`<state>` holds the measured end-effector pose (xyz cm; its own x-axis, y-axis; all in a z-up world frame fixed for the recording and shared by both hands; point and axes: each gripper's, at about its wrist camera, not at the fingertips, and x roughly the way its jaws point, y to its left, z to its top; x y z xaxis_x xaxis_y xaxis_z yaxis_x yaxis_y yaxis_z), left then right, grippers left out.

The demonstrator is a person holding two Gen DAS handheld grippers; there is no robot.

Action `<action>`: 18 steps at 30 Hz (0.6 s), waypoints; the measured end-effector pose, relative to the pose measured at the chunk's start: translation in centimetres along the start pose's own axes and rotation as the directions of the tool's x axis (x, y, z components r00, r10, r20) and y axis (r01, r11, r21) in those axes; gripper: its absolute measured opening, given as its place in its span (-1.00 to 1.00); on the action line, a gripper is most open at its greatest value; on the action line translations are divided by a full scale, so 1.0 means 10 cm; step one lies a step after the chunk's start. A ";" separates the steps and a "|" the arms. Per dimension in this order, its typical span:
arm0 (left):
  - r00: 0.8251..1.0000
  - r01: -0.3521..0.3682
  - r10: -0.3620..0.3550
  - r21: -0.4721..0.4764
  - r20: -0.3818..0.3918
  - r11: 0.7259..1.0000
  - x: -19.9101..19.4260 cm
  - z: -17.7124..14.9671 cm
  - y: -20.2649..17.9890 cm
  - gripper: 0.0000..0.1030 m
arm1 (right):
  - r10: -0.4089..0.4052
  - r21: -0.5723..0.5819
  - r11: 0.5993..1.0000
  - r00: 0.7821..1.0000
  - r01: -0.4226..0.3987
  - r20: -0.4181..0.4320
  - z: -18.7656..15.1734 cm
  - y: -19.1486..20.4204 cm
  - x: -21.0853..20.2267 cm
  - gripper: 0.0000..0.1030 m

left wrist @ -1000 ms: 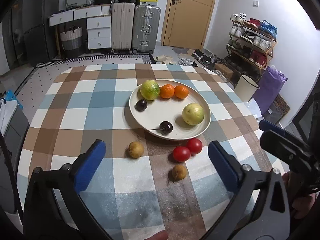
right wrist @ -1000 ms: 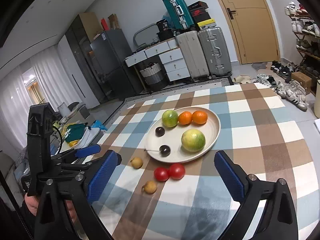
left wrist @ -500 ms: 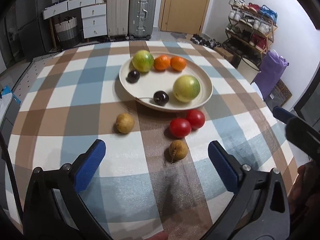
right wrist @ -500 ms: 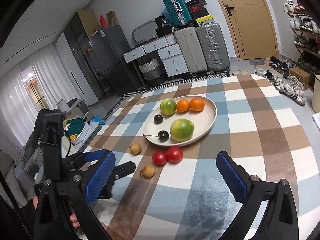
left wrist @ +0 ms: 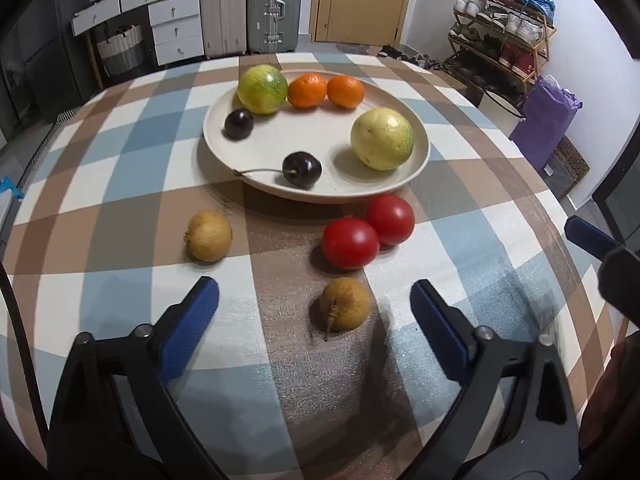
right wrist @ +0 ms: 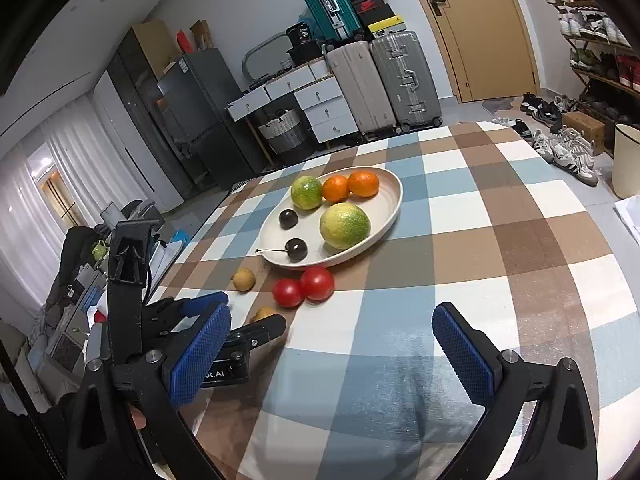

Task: Organize fruits
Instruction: 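Lift both open grippers away from the plate toward the remaining fruits, then close the left gripper on the brown round fruit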

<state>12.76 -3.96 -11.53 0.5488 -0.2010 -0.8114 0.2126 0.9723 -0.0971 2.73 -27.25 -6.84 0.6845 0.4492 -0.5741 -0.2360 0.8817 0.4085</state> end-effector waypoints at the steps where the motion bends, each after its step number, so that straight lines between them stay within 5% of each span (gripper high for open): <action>1: 1.000 0.003 -0.003 -0.003 -0.014 1.000 0.03 -0.01 0.00 0.62 | 0.000 0.003 1.000 1.000 0.000 0.001 0.00 -0.01 0.00 0.99; 5: 1.000 0.017 -0.017 0.001 -0.023 1.000 0.04 0.00 0.01 0.30 | 0.001 0.008 1.000 1.000 -0.001 -0.002 0.00 -0.02 0.01 0.99; 10: 0.999 0.033 -0.032 0.016 -0.028 0.999 0.00 -0.02 0.04 -0.59 | 0.008 0.010 1.000 1.000 -0.008 0.003 0.00 -0.03 0.02 0.99; 18: 0.997 0.078 -0.078 -0.007 0.007 0.997 -0.17 -0.06 0.16 -0.59 | 0.001 0.016 1.000 1.000 -0.001 -0.003 0.00 -0.03 0.04 0.99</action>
<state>11.70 -1.99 -10.69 0.5364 -0.2774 -0.7970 0.2491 0.9544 -0.1646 3.06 -27.35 -7.16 0.6820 0.4508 -0.5758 -0.2259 0.8788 0.4204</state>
